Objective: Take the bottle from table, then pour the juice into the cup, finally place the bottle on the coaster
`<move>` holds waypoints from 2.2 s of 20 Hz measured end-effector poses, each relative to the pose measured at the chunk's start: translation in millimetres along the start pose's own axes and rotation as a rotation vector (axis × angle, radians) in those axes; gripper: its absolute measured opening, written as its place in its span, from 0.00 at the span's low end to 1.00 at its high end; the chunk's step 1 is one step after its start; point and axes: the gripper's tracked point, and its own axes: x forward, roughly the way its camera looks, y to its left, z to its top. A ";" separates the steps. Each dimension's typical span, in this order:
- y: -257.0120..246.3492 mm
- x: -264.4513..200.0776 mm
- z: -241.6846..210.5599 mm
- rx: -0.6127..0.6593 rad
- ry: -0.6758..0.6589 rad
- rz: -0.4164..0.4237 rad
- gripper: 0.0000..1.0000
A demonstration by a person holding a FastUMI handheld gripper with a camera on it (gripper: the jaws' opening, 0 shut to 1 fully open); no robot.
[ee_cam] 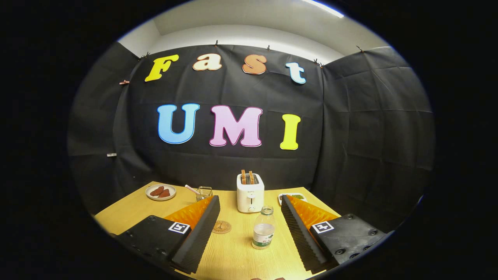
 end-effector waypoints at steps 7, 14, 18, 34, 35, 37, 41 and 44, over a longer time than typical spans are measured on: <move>-9.4 11.5 -5.4 -0.006 0.022 -0.022 0.97; -12.2 42.6 -25.1 -0.012 0.069 0.024 0.97; -19.8 66.4 -49.7 -0.016 0.101 0.045 0.97; -30.6 127.6 -182.2 0.007 0.204 0.176 0.98; -30.7 130.2 -187.6 0.007 0.208 0.179 0.98; -33.4 135.1 -194.7 0.013 0.208 0.178 0.99; -32.8 138.8 -208.2 0.026 0.220 0.197 0.98; -33.8 137.7 -213.5 0.035 0.235 0.205 0.93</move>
